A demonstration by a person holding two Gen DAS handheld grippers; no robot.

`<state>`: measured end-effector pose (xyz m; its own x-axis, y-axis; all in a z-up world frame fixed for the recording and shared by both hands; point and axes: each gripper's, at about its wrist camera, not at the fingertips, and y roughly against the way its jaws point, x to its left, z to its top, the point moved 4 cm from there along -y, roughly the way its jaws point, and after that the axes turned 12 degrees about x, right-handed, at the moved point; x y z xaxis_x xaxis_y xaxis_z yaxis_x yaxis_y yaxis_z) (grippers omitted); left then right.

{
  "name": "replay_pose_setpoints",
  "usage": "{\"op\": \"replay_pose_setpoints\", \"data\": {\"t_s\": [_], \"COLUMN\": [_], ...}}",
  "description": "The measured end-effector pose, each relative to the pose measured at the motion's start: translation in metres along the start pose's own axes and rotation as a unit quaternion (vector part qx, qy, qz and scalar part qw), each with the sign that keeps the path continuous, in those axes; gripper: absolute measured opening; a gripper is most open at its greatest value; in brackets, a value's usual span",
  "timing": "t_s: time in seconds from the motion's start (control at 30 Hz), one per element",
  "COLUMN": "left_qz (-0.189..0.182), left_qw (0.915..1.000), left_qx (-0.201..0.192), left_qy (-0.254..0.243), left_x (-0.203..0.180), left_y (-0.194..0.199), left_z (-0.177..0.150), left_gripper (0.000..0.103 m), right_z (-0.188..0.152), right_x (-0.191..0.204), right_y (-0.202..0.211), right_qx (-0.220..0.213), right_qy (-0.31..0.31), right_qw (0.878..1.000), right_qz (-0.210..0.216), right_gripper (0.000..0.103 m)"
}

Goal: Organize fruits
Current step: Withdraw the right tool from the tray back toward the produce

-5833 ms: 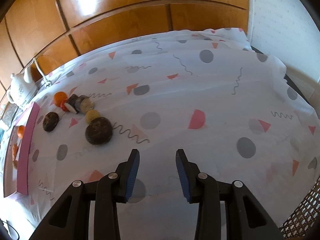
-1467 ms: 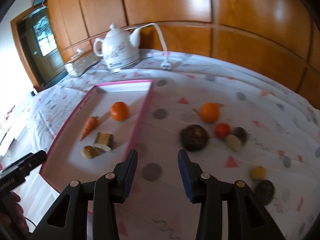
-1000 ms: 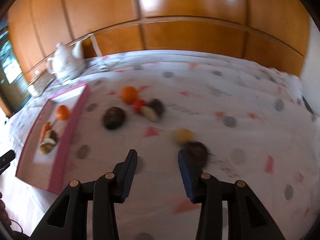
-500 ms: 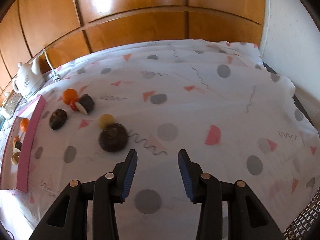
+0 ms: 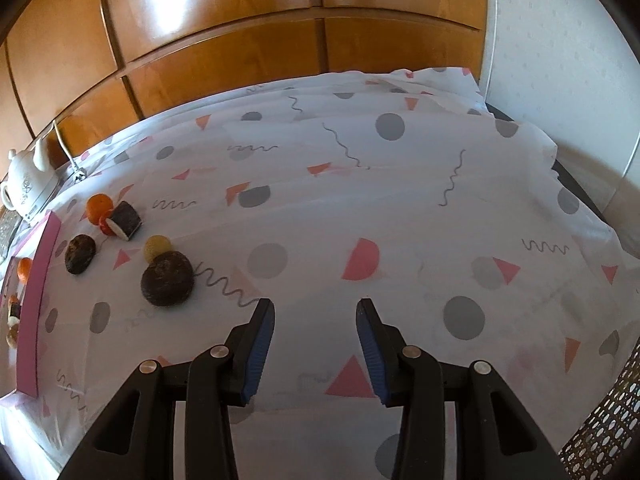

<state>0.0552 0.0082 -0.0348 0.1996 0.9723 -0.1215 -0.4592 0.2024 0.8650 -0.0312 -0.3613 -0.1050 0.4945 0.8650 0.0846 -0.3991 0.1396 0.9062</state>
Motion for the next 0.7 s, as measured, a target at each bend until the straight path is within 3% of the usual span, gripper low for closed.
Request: {"op": "replay_pose_setpoints", "data": {"t_s": [0.3,0.7], "left_qz": [-0.028,-0.036], "left_qw": [0.9948,0.9887], "left_qx": [0.013,0.072], "left_qy": [-0.097,-0.127], "left_x": [-0.056,-0.098], "left_y": [-0.015,-0.078], "left_z": [0.027,0.060], "left_gripper": [0.085,0.079], "right_z": [0.000,0.003], "right_x": [-0.007,-0.026], "right_y": [-0.001,-0.001], "right_qx": [0.000,0.003], "right_qy": [-0.010,-0.034], "right_qw": [1.000,0.999], "right_qz": [-0.002,-0.011], "right_gripper": [0.043,0.043]}}
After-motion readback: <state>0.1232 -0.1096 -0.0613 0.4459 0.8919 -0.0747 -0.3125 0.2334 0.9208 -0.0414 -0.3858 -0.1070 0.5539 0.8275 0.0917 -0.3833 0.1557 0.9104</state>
